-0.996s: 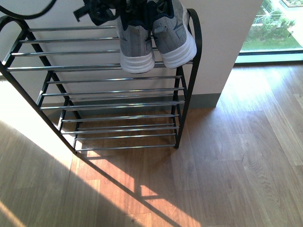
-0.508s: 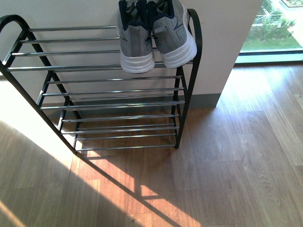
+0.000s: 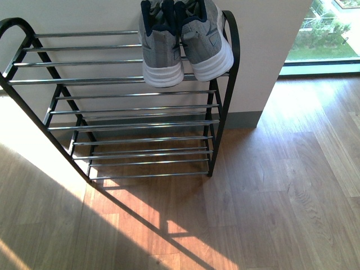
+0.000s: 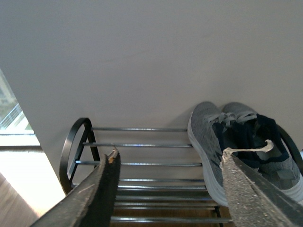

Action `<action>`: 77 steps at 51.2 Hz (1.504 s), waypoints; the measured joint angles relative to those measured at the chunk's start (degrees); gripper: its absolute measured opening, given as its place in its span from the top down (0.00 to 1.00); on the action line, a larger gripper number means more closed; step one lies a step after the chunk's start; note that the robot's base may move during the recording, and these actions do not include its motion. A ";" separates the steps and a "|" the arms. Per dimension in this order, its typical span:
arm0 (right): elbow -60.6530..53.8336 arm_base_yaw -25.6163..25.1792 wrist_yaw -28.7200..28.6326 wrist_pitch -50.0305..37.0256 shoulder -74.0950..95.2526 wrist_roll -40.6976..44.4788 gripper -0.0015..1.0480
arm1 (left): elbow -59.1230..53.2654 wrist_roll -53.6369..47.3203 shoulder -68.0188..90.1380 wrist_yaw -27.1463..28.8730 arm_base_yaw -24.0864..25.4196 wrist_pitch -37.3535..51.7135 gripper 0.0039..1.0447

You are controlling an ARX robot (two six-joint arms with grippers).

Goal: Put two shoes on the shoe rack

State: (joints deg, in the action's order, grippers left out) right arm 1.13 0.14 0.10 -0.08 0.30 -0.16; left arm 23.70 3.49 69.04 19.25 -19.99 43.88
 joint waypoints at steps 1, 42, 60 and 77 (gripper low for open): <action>0.00 0.00 0.00 0.00 0.00 0.00 0.09 | -0.52 -0.24 -0.52 -0.42 0.31 0.37 0.43; 0.00 0.00 0.00 0.00 0.00 0.00 0.09 | -19.56 -2.84 -28.57 -15.32 15.23 -8.09 0.99; 0.00 0.00 0.04 0.02 0.00 0.00 0.09 | -22.88 -2.89 -37.86 -19.23 19.74 -13.31 0.99; 0.00 0.00 0.02 0.02 0.00 0.00 0.09 | -22.88 -2.89 -47.47 -19.26 19.74 -22.36 0.99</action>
State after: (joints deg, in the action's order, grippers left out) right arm 1.13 0.14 0.12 -0.05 0.30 -0.16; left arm 0.82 0.60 21.56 -0.01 -0.25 21.52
